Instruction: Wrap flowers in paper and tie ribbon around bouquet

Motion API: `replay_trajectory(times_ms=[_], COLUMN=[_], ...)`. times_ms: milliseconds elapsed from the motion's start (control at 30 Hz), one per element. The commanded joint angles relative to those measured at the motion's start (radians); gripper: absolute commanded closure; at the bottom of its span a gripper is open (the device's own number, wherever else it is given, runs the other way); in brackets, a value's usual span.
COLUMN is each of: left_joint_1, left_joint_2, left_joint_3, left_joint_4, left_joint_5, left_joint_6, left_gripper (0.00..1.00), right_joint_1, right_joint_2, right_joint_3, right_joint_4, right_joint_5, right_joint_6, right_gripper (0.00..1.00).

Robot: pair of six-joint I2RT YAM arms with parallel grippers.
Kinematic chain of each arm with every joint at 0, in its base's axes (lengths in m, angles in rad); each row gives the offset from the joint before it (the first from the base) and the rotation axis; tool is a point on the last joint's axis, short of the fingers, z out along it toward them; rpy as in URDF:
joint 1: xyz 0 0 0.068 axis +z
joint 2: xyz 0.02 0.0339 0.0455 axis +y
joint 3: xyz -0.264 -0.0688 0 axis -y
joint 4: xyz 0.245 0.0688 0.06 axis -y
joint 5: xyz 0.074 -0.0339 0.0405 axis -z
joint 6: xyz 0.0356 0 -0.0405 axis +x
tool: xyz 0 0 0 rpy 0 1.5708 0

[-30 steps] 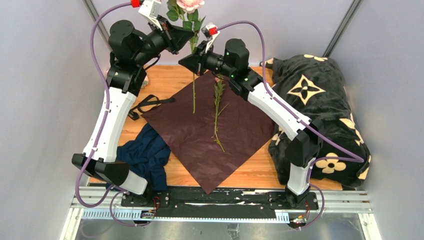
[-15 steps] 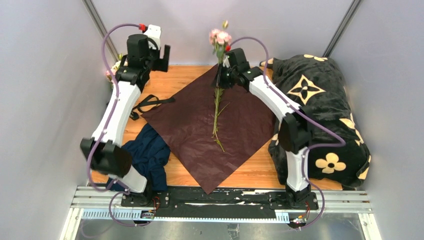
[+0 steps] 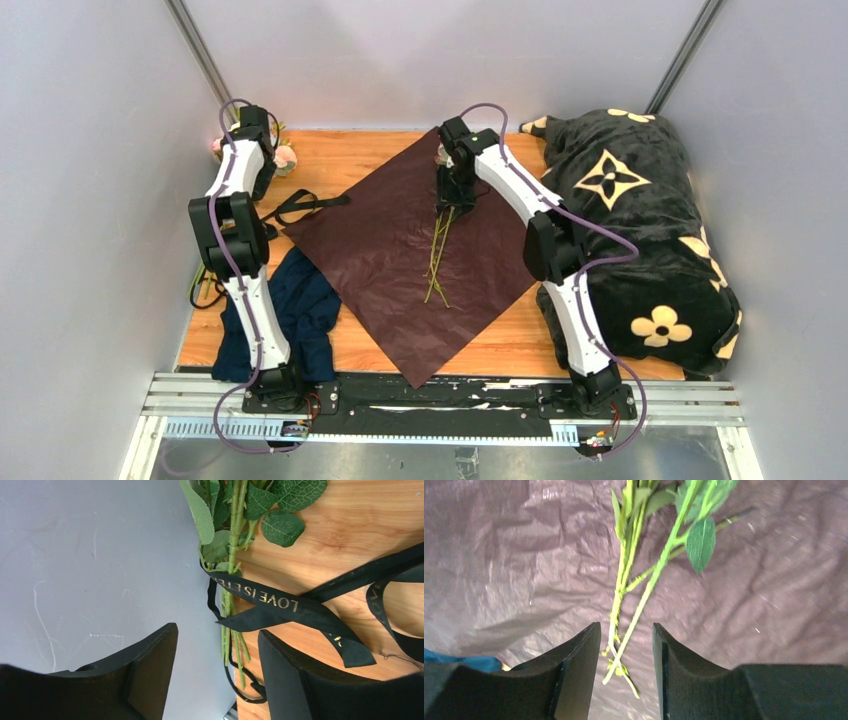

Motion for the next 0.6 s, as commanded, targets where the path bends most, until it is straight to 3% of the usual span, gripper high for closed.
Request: replay_trajectory(times_ms=[0,100,200,300,567], left_joint_1=[0.029,0.043,0.044,0.049,0.051], left_joint_2=[0.050,0.106,0.146,0.210,0.317], left_joint_3=[0.071,0.129,0.164,0.230,0.325], left_joint_4=[-0.027,-0.027,-0.019,-0.016,-0.006], left_joint_5=[0.002,0.059,0.113,0.064,0.045], left_joint_6=[0.026,0.024,0.012,0.001,0.024], left_gripper=[0.36,0.49,0.50,0.55,0.57], right_joint_1=[0.023,0.036,0.036,0.036,0.036], right_joint_2=[-0.143,-0.192,-0.192,-0.171,-0.172], right_joint_3=[-0.011,-0.040,-0.020,0.038,0.069], right_joint_4=[-0.134,-0.124,-0.141,-0.173,-0.185], right_joint_5=[0.108,0.137,0.165,0.180,0.198], right_joint_6=[-0.083,-0.093,-0.076,-0.065,-0.043], right_gripper=[0.53,0.54,0.54,0.55,0.55])
